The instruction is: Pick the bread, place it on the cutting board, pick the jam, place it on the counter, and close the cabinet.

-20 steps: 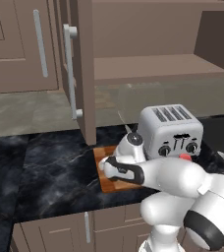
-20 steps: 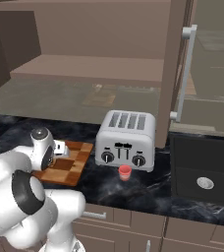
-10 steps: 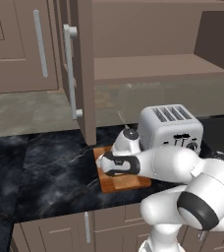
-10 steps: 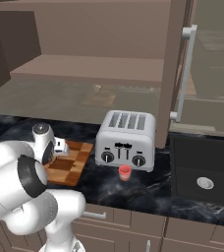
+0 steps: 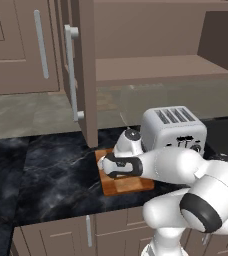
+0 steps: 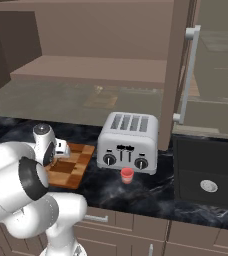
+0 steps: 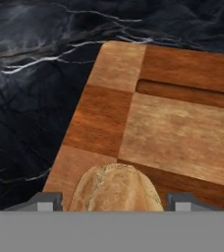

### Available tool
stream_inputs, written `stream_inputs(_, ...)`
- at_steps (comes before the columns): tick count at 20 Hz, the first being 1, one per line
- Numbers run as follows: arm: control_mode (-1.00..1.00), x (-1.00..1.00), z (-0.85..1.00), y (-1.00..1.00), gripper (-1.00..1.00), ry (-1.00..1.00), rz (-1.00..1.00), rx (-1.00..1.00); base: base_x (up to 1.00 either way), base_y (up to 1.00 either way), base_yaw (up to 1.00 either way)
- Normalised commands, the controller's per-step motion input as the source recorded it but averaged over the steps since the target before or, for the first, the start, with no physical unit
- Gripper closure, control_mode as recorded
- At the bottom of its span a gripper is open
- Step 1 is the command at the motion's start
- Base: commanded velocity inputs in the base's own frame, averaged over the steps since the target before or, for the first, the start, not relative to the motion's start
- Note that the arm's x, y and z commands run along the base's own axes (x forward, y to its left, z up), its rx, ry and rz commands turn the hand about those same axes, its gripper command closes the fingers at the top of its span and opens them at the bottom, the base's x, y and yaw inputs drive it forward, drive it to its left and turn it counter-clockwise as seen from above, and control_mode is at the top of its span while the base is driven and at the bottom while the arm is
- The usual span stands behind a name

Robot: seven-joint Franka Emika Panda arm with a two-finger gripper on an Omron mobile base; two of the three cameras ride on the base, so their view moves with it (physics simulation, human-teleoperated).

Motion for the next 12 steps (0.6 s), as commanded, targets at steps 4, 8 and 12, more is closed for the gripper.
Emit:
stream_inputs(4,-1.00,0.00,0.02,0.00,-1.00,-0.01,0.00,0.00,0.00,0.00,0.00)
stream_inputs(8,-1.00,-0.12,0.18,-0.01,-1.00,-0.09,0.00,0.00,0.00,0.00,0.00)
stream_inputs(12,-1.00,-0.29,0.39,0.00,-1.00,-0.18,0.01,0.00,0.00,0.00,0.00)
